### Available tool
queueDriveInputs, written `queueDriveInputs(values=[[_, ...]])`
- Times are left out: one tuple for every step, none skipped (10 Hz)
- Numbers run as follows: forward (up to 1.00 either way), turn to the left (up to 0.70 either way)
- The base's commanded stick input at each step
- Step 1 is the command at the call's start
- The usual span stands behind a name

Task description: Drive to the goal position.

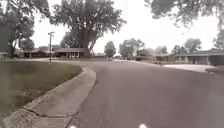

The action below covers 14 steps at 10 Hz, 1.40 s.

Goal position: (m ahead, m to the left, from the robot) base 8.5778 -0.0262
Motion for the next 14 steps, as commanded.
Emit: queueDriveInputs(values=[[0.50, 0.00], [0.50, 0.00], [0.50, 0.00], [0.50, 0.00], [0.50, 0.00], [0.50, 0.00], [0.50, 0.00], [0.50, 0.00], [0.50, 0.00], [0.50, 0.00], [0.50, 0.00], [0.50, 0.00], [0.50, 0.00], [0.50, 0.00]])
